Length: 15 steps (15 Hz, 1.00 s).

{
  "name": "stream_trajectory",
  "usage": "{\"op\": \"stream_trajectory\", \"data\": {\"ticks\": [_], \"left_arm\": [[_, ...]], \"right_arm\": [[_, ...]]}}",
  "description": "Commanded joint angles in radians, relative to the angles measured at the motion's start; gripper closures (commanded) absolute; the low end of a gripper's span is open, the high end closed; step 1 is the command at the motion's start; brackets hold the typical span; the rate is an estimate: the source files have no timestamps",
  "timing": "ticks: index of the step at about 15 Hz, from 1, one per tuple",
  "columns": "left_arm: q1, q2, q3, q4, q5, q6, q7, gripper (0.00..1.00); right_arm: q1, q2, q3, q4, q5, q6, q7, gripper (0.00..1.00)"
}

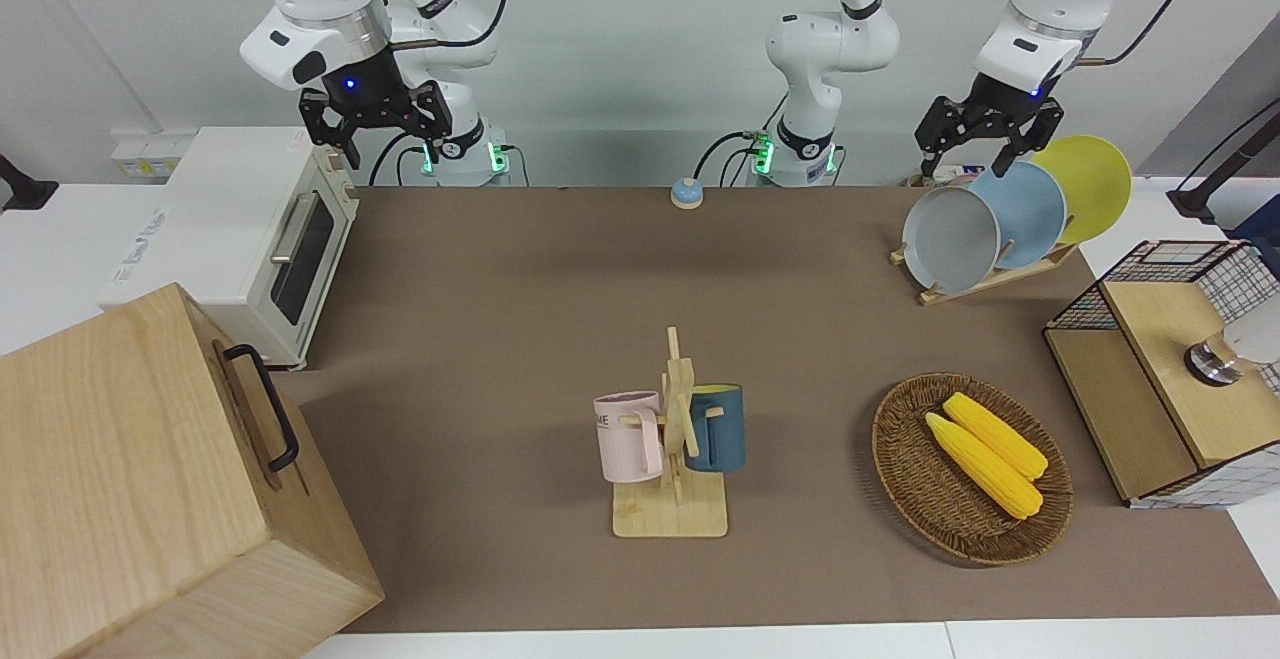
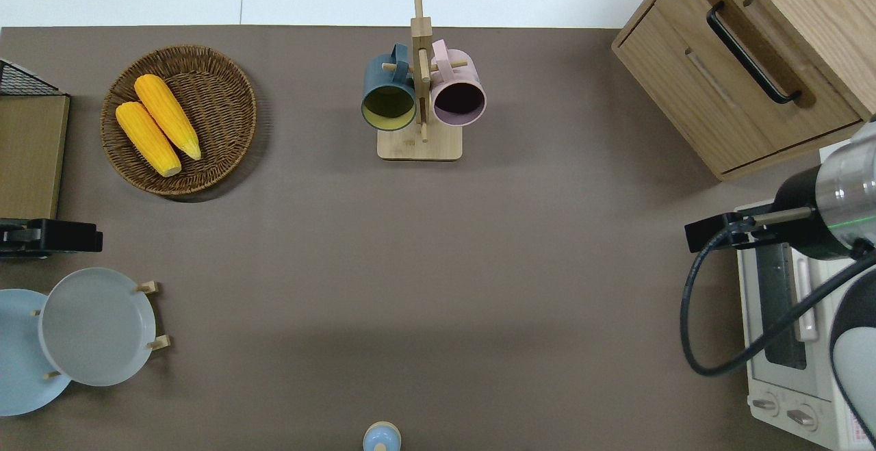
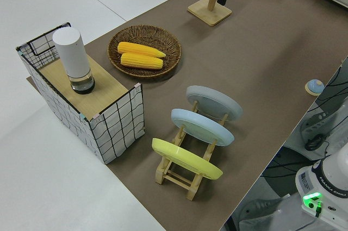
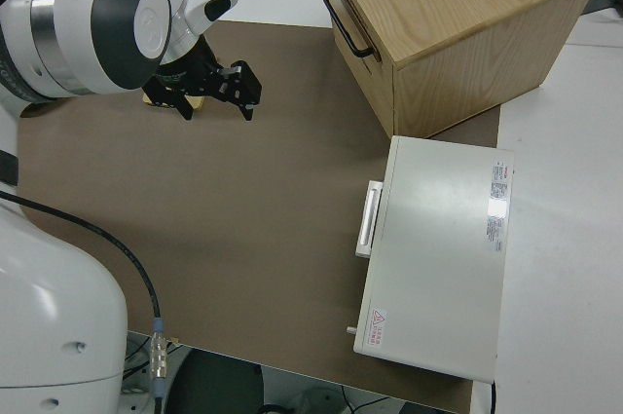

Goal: Pick gray plate from low plate rack and place it on table with left arm

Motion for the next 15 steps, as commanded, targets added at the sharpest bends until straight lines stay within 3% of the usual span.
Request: {"op": "stream_trajectory", "data": {"ticks": [1, 6, 9, 15], "left_arm": [[0.004, -0.025, 0.057, -0.015, 0.002, -0.01, 0.005, 0.0], [0.007, -0.039, 0.135, -0.018, 0.015, -0.033, 0.024, 0.0], [0.006, -0.047, 0.142, -0.037, 0.077, -0.038, 0.07, 0.0], [0.029, -0.056, 0.163, -0.118, 0.085, 0.008, 0.071, 0.0]], "right_arm": [[-0.01, -0.002, 0.006, 0.006, 0.01, -0.014, -0.001, 0.011], [-0.01, -0.002, 0.006, 0.006, 0.01, -0.014, 0.0, 0.011], [-0.01, -0.002, 0.006, 0.006, 0.01, -0.014, -0.001, 0.011], [-0.01, -0.002, 0.006, 0.006, 0.01, -0.013, 0.0, 0.013]]}}
